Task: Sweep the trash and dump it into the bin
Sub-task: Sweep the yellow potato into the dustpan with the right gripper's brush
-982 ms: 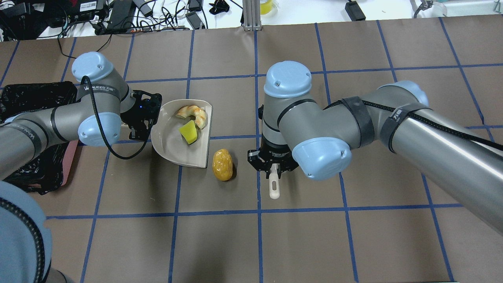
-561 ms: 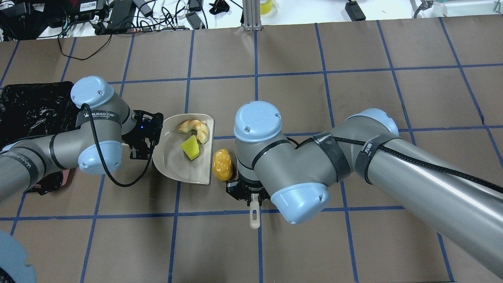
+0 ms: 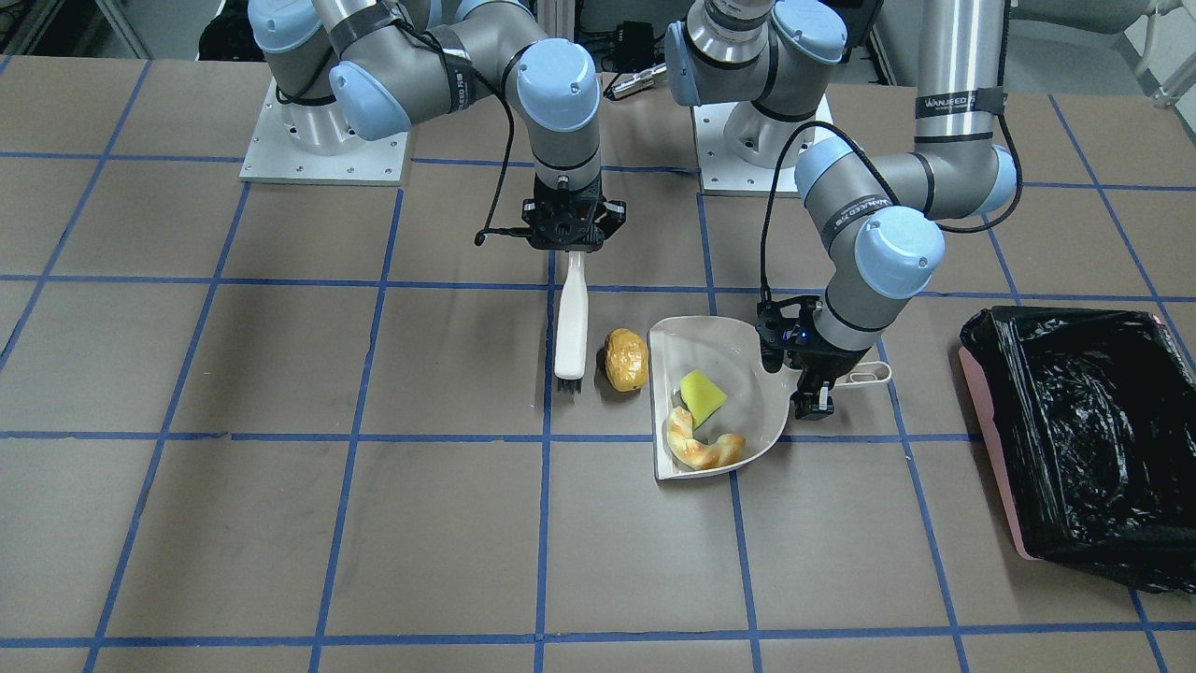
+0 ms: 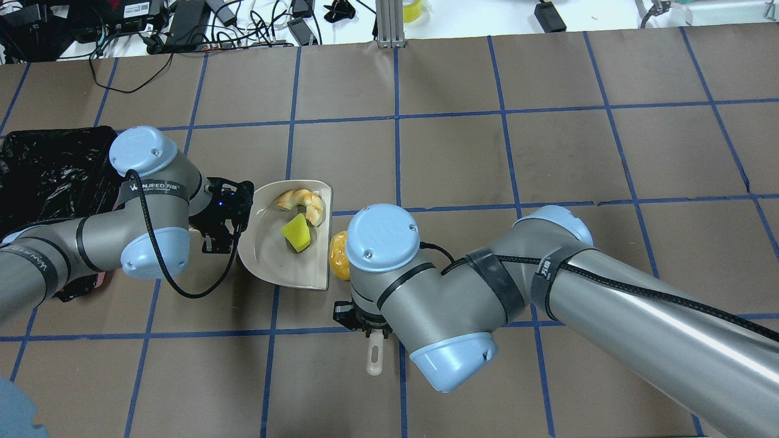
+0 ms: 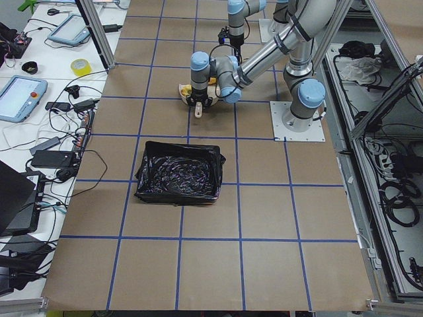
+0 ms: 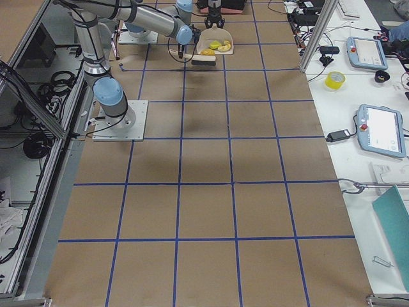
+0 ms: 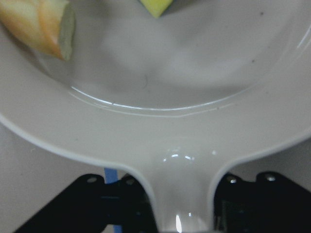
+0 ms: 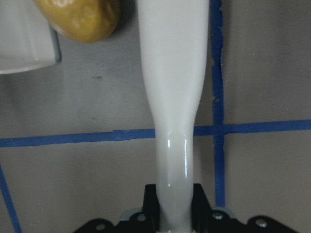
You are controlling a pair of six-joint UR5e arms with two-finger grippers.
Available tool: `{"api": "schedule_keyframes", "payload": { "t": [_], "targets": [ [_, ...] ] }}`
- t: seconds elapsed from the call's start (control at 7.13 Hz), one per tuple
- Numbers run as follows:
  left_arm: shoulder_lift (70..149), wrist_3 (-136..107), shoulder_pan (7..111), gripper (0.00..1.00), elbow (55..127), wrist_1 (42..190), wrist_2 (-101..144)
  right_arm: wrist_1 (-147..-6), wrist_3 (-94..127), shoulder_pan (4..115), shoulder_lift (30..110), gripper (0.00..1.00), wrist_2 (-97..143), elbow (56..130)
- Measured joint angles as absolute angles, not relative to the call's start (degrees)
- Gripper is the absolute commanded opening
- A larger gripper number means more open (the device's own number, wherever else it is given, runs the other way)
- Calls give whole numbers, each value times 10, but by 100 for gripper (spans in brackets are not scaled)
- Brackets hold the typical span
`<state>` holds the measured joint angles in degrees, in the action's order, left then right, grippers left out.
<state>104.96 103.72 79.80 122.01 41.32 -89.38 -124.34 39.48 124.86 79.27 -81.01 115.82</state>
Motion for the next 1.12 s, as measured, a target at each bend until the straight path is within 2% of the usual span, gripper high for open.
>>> {"api": "schedule_keyframes", "payload": {
  "t": [0.56,0.84,1.12],
  "targets": [
    [1050,1037,798,0,1218,413,-894,-1330,514,1304,699,0,-777,1070],
    [1050,1037,797,0,1217,412,-893,-1293,559,1315,673,0,-760,995],
    [1051,1041,793,0,1215,412,-891,-1239,553,1313,669,0,-767,963]
  ]
}}
